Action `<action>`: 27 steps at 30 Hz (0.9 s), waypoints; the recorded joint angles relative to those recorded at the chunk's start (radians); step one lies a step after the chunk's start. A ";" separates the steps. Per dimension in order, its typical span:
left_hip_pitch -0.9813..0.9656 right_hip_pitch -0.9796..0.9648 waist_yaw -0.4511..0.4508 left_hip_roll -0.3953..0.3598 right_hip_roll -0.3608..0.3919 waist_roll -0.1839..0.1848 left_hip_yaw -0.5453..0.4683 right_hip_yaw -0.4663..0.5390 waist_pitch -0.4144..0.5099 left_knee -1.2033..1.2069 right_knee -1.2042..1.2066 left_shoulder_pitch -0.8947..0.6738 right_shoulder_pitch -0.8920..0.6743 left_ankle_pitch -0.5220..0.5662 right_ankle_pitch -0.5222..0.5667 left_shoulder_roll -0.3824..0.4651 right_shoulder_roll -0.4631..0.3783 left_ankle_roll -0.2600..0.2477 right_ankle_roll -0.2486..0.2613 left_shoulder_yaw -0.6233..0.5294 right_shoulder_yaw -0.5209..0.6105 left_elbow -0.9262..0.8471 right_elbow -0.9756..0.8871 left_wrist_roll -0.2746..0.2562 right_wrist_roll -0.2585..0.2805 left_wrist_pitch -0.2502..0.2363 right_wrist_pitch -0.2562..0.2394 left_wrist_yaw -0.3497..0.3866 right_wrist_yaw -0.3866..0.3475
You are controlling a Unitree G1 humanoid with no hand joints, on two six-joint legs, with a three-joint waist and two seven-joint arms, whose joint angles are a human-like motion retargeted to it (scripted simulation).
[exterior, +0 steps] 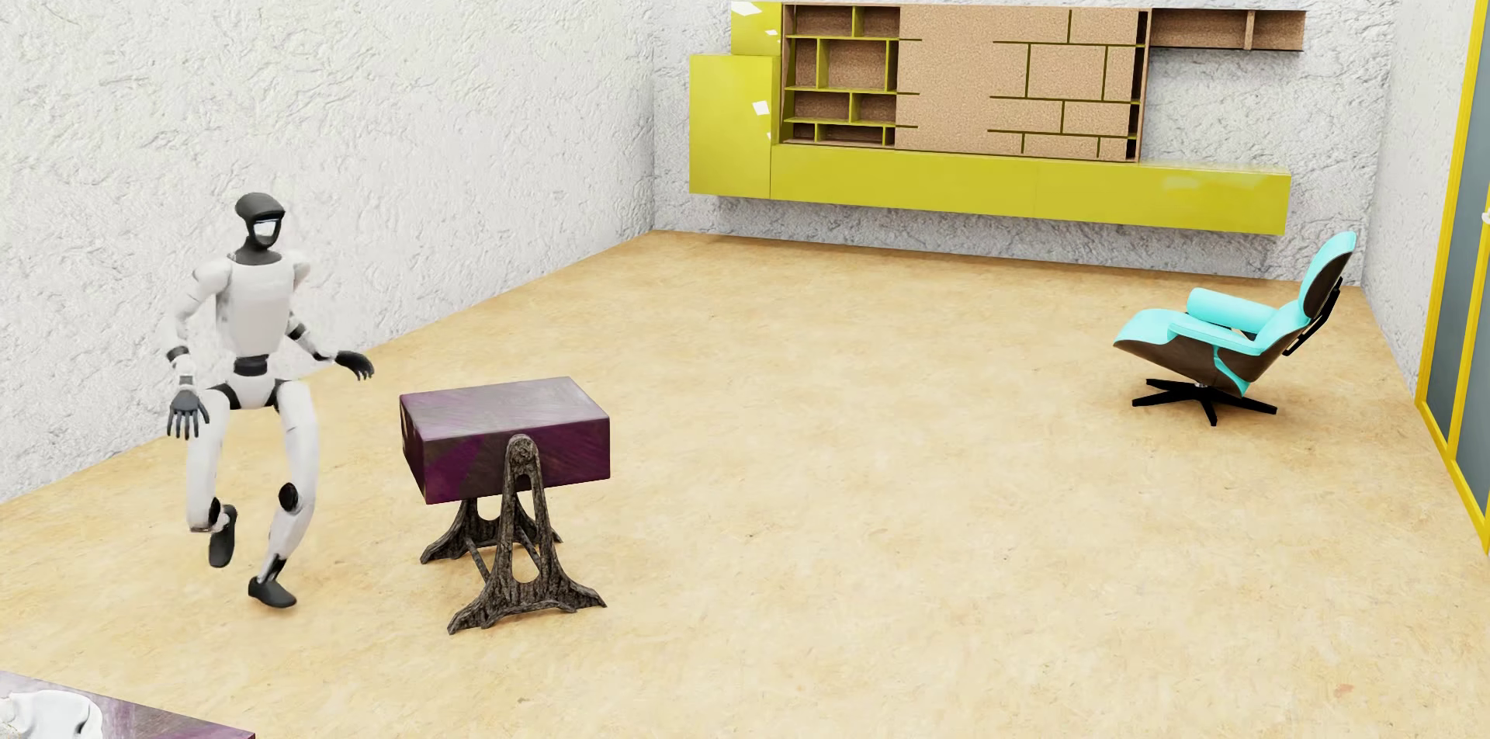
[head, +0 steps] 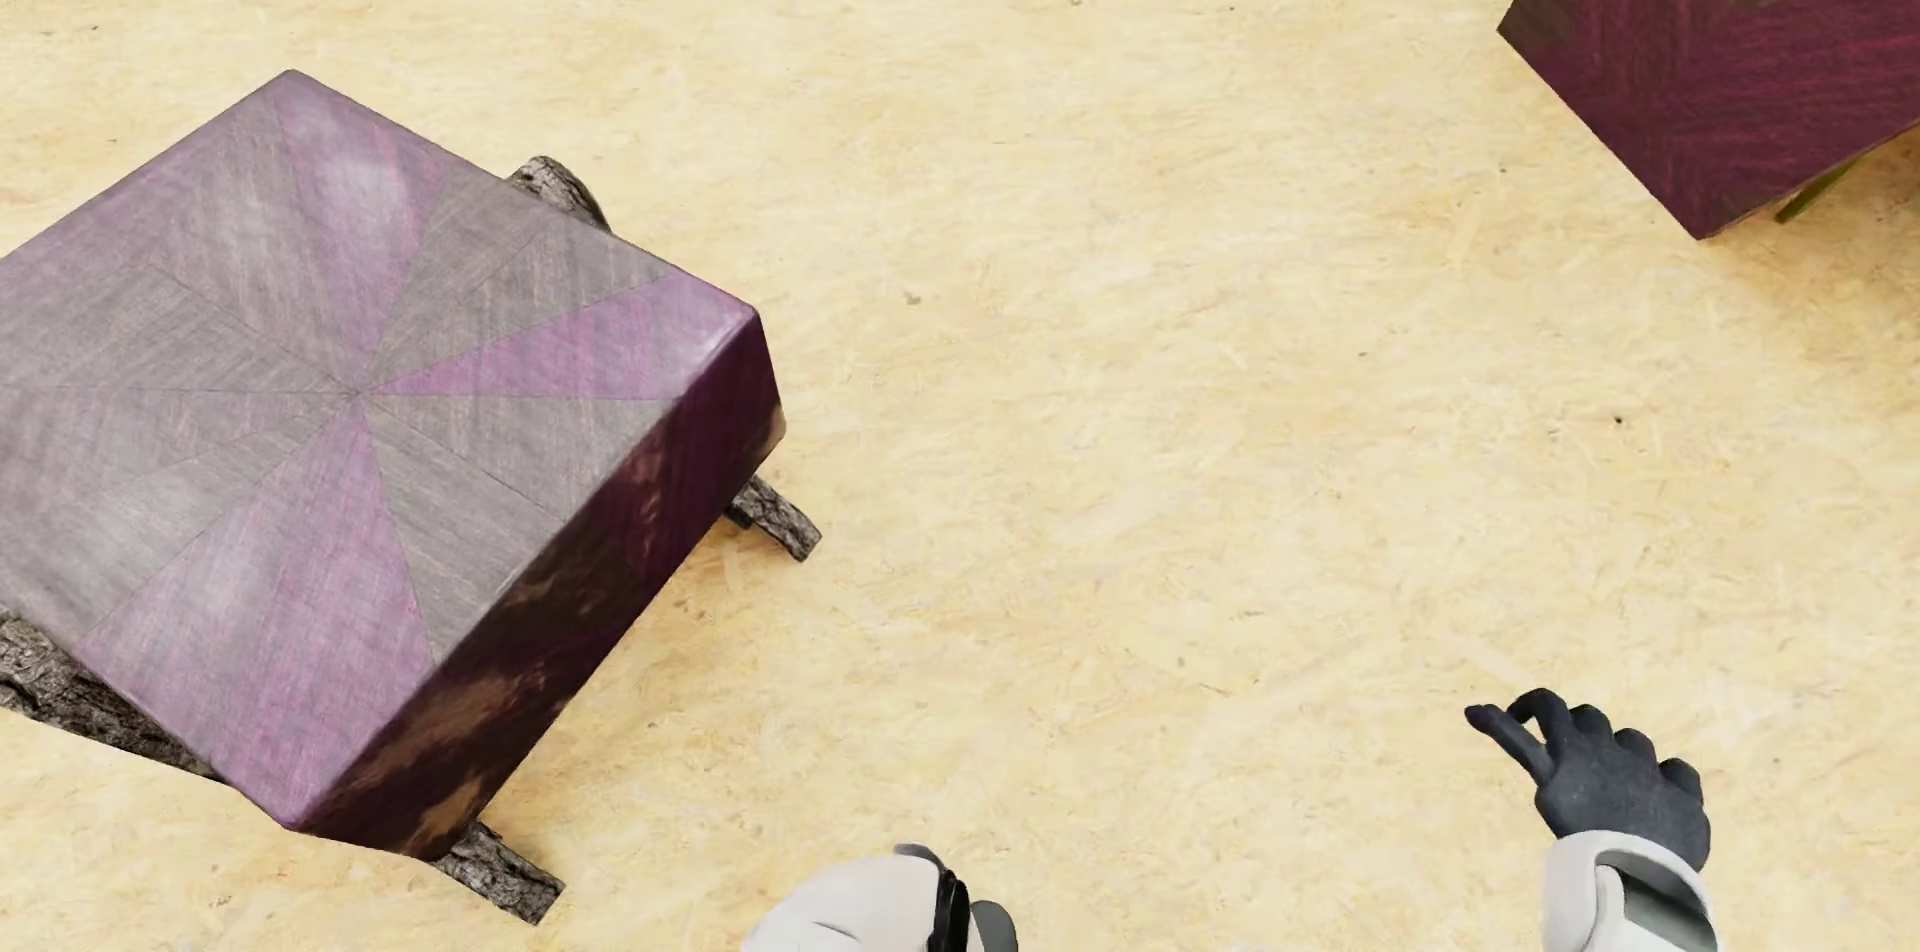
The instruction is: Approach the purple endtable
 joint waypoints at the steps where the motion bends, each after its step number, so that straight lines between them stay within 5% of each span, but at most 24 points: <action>1: -0.001 -0.099 -0.036 -0.053 -0.037 0.007 -0.097 0.075 0.000 0.000 -0.122 -0.053 0.092 0.012 -0.018 0.041 0.027 0.000 -0.060 -0.123 -0.029 0.027 0.019 0.059 0.048 -0.040 -0.009 -0.061 0.026; 3: 0.014 -0.153 -0.126 -0.128 -0.011 0.023 -0.253 0.285 -0.011 -0.006 -0.579 -0.106 0.222 0.034 0.004 0.194 0.070 0.000 -0.049 -0.442 -0.009 0.060 0.083 0.350 -0.008 -0.115 -0.013 -0.305 0.187; 4: 0.025 -0.111 -0.173 -0.125 0.077 0.034 -0.282 0.553 -0.019 0.005 -0.780 -0.149 0.278 0.003 0.199 0.256 0.125 0.005 0.115 -0.572 -0.019 0.046 0.093 0.478 -0.053 -0.125 -0.014 -0.450 0.237; 5: 0.007 0.012 -0.200 -0.145 0.148 0.038 -0.347 0.735 -0.025 0.052 -0.859 -0.202 0.333 -0.032 0.117 0.283 0.189 -0.024 0.313 -0.679 -0.059 0.027 0.088 0.536 -0.076 -0.127 -0.012 -0.571 0.249; 6: -0.022 0.107 -0.209 -0.175 0.149 0.039 -0.451 0.679 -0.026 0.111 -0.903 -0.258 0.369 -0.046 -0.025 0.293 0.271 -0.095 0.323 -0.754 -0.103 0.007 0.080 0.536 -0.085 -0.120 -0.012 -0.627 0.236; 7: -0.054 0.172 -0.220 -0.152 0.106 0.043 -0.472 0.488 -0.025 0.145 -0.956 -0.300 0.370 -0.044 -0.127 0.295 0.354 -0.132 0.323 -0.791 -0.130 -0.003 0.088 0.506 -0.099 -0.105 -0.008 -0.613 0.211; 9: -0.073 0.271 -0.248 0.061 0.127 0.060 -0.203 0.293 -0.035 0.098 -1.113 -0.307 0.276 -0.030 -0.161 0.276 0.479 -0.098 0.323 -0.769 -0.128 0.005 0.165 0.480 -0.140 -0.046 0.031 -0.491 0.177; 10: -0.058 0.298 -0.252 0.127 0.148 0.065 -0.104 0.254 -0.042 0.081 -1.166 -0.291 0.214 -0.024 -0.140 0.263 0.510 -0.131 0.323 -0.745 -0.098 0.018 0.211 0.489 -0.146 -0.017 0.043 -0.449 0.198; 12: -0.039 0.291 -0.251 0.181 0.157 0.065 -0.064 0.166 -0.053 0.160 -1.148 -0.269 0.100 -0.057 -0.137 0.253 0.501 -0.147 0.318 -0.698 0.007 0.068 0.256 0.469 -0.132 0.024 -0.020 -0.442 0.283; 14: 0.056 0.276 -0.251 0.284 0.169 0.071 0.061 0.108 -0.063 0.204 -1.131 -0.255 0.022 -0.065 -0.128 0.259 0.477 -0.051 0.299 -0.646 0.040 0.164 0.243 0.417 -0.095 0.063 -0.097 -0.442 0.279; 15: 0.145 0.285 -0.249 0.303 0.169 0.074 0.119 0.081 -0.069 0.125 -1.141 -0.251 0.007 -0.046 -0.122 0.259 0.465 -0.170 0.291 -0.635 0.012 0.224 0.229 0.408 -0.066 0.091 -0.113 -0.435 0.247; 17: 0.281 0.305 -0.245 0.218 0.151 0.075 0.110 0.029 -0.078 -0.134 -1.120 -0.265 -0.012 -0.180 -0.133 0.255 0.459 -0.191 0.279 -0.642 -0.057 0.349 0.202 0.421 -0.031 0.156 -0.109 -0.423 0.152; 20: 0.326 0.283 -0.260 0.078 0.011 0.041 0.034 -0.062 -0.069 -0.264 -0.947 -0.306 0.032 -0.088 -0.086 0.224 0.462 -0.163 0.250 -0.652 -0.187 0.552 0.196 0.413 0.067 0.228 -0.092 -0.393 0.003; 21: 0.347 0.259 -0.265 0.038 -0.043 0.029 0.012 -0.073 -0.065 -0.302 -0.863 -0.313 0.040 -0.064 -0.038 0.225 0.448 -0.160 0.237 -0.668 -0.175 0.600 0.223 0.428 0.089 0.242 -0.079 -0.404 0.009; 23: 0.393 0.201 -0.271 -0.031 -0.141 0.004 -0.022 -0.052 -0.058 -0.368 -0.700 -0.291 0.023 -0.025 0.058 0.233 0.375 -0.154 0.218 -0.687 -0.043 0.624 0.308 0.460 0.045 0.190 -0.069 -0.360 0.149; 25: 0.409 0.160 -0.274 -0.066 -0.183 -0.016 -0.062 -0.013 -0.053 -0.381 -0.602 -0.255 0.003 -0.010 0.073 0.223 0.336 -0.155 0.224 -0.626 0.064 0.614 0.378 0.409 -0.015 0.141 -0.073 -0.276 0.286; 27: 0.421 0.135 -0.270 -0.078 -0.137 -0.029 -0.091 0.064 -0.052 -0.394 -0.633 -0.224 0.007 0.001 -0.039 0.210 0.383 -0.162 0.203 -0.566 0.021 0.592 0.386 0.357 -0.003 0.138 -0.074 -0.267 0.223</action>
